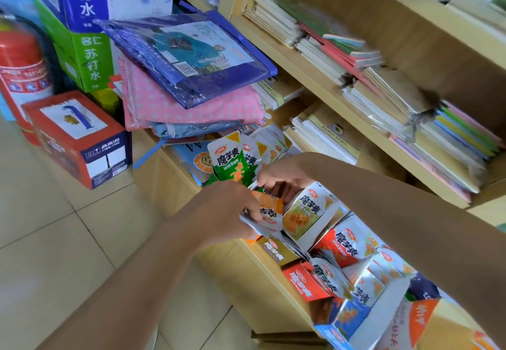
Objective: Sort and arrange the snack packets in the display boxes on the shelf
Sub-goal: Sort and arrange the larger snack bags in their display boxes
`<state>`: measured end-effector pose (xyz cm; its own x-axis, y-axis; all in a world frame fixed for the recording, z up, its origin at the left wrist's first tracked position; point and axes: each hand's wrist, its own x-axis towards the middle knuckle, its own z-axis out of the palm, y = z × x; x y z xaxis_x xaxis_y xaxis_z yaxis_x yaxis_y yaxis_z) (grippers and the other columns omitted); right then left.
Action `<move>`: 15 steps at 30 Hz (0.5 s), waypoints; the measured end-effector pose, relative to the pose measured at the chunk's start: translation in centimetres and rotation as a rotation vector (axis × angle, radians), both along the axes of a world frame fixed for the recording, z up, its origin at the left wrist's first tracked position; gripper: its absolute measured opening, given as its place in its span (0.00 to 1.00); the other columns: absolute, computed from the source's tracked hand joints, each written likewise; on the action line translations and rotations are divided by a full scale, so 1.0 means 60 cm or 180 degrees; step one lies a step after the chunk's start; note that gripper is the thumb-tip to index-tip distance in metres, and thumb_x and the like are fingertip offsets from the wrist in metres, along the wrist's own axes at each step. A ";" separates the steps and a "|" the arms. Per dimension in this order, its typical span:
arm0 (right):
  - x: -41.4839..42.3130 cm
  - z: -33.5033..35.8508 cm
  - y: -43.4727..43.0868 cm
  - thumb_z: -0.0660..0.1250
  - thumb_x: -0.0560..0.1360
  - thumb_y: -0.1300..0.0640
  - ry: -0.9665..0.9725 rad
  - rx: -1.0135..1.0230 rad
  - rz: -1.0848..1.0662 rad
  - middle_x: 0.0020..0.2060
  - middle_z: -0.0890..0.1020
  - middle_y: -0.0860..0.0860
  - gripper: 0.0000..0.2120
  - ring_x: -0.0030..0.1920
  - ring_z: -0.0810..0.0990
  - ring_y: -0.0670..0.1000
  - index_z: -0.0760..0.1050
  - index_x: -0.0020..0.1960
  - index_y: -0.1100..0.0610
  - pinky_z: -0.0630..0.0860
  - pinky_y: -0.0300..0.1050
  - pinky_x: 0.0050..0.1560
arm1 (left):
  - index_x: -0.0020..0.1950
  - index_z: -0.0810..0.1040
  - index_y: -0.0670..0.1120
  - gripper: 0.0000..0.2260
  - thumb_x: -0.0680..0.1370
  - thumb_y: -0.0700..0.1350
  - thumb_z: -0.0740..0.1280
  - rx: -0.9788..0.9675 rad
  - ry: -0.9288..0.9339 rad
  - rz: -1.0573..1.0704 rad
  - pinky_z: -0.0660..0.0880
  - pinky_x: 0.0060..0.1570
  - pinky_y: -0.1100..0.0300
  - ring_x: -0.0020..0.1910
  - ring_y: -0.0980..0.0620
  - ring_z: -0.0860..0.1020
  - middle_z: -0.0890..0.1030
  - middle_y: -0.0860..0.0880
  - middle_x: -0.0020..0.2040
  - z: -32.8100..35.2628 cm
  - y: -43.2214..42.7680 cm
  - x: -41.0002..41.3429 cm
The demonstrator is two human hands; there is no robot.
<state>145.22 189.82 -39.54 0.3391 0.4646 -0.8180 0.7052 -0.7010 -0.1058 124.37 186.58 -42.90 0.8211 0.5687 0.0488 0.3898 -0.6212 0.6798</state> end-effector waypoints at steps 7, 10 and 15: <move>0.016 0.024 -0.010 0.70 0.78 0.56 -0.0338 0.0126 0.1363 0.67 0.75 0.55 0.20 0.67 0.72 0.57 0.73 0.69 0.57 0.71 0.54 0.67 | 0.48 0.70 0.62 0.13 0.73 0.49 0.72 -0.0144 0.0021 -0.0132 0.76 0.54 0.52 0.56 0.60 0.76 0.78 0.61 0.54 -0.002 -0.001 0.001; 0.028 0.043 -0.018 0.70 0.77 0.56 -0.0431 0.0602 0.1683 0.36 0.72 0.56 0.12 0.37 0.70 0.54 0.72 0.38 0.56 0.70 0.49 0.40 | 0.51 0.69 0.62 0.13 0.75 0.49 0.72 -0.0057 0.0047 -0.0121 0.75 0.51 0.55 0.51 0.61 0.76 0.79 0.62 0.51 0.002 0.000 0.003; 0.044 0.096 -0.035 0.65 0.74 0.62 -0.1218 0.1665 0.1978 0.32 0.70 0.56 0.09 0.32 0.68 0.53 0.69 0.37 0.61 0.64 0.44 0.34 | 0.60 0.76 0.65 0.15 0.75 0.53 0.72 0.0146 0.0100 -0.0195 0.72 0.49 0.61 0.50 0.64 0.73 0.78 0.65 0.49 0.007 0.001 0.000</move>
<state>147.84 187.71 -33.79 0.1082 0.9367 -0.3329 0.9939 -0.1092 0.0157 124.39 186.67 -42.49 0.8558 0.5151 0.0473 0.3708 -0.6747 0.6382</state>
